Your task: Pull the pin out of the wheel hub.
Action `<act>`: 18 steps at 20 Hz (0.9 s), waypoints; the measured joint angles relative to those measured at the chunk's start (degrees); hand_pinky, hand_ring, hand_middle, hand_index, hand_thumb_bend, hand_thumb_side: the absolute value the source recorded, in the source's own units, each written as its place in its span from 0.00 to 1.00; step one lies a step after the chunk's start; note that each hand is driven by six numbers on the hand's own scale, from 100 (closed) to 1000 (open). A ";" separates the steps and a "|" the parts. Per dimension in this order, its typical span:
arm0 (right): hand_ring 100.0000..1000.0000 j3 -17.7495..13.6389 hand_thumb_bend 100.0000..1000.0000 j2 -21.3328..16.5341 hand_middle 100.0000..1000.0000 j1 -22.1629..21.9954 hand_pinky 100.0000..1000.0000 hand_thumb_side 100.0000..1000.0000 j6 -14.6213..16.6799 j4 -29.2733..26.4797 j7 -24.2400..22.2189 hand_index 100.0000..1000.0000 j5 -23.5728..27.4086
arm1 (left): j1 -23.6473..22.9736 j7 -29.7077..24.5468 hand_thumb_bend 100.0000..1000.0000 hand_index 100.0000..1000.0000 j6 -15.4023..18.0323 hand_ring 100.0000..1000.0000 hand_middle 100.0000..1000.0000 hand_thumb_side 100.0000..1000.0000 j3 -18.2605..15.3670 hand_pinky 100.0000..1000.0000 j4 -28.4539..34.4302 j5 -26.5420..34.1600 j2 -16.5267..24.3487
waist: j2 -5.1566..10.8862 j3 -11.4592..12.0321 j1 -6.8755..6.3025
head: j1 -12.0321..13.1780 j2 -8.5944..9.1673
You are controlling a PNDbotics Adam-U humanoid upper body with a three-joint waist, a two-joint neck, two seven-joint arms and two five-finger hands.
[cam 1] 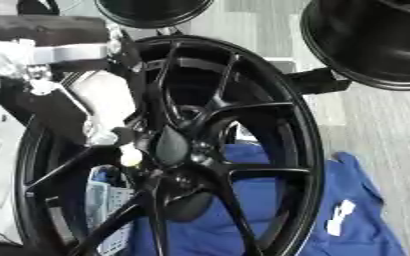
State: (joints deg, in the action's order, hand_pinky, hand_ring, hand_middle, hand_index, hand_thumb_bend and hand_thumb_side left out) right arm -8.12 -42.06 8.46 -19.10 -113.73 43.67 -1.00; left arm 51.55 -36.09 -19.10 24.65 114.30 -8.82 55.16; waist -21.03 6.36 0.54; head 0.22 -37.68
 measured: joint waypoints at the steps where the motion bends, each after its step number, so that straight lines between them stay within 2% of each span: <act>1: 0.57 -0.01 0.00 0.00 0.48 -0.04 0.63 0.54 -0.02 0.00 0.01 0.67 -0.09 | -0.65 0.92 0.30 0.46 -0.41 0.33 0.34 0.00 -1.52 0.42 0.00 1.48 0.52 | 0.07 0.11 -0.08 | -0.09 0.00; 7: 0.57 -0.37 0.00 -0.02 0.48 -0.51 0.63 0.54 -0.10 0.00 0.13 0.67 -0.39 | -5.69 7.90 0.23 0.45 -4.26 0.30 0.32 0.00 -11.19 0.40 0.01 10.00 3.47 | 0.20 0.77 -0.06 | -0.61 0.01; 11: 0.57 -0.67 0.00 -0.02 0.48 -1.01 0.63 0.54 -0.10 0.00 0.25 0.67 -0.41 | -9.49 13.88 0.22 0.45 -7.15 0.30 0.32 0.00 -17.82 0.40 -1.89 13.95 5.74 | 0.20 0.98 0.37 | -0.97 0.12; 16: 0.57 -1.05 0.00 -0.03 0.48 -1.68 0.63 0.54 -0.19 0.00 0.43 0.67 -0.45 | -12.00 20.37 0.25 0.46 -6.38 0.32 0.34 0.00 -25.74 0.42 -13.01 15.59 9.20 | 0.20 1.63 0.53 | -1.43 0.13; 18: 0.57 -1.07 0.00 -0.03 0.48 -1.87 0.63 0.54 -0.19 0.00 0.45 0.67 -0.45 | -12.40 21.30 0.30 0.51 -5.17 0.38 0.38 0.00 -27.58 0.50 -18.24 14.66 9.97 | 0.20 1.77 0.60 | -1.43 0.13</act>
State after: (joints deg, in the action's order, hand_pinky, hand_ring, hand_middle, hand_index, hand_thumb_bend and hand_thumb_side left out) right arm -9.19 -42.09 6.59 -19.29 -113.73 44.12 -1.45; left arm 39.15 -14.80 -24.27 -2.94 96.06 5.83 65.13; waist -20.83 8.13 1.13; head -1.21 -37.55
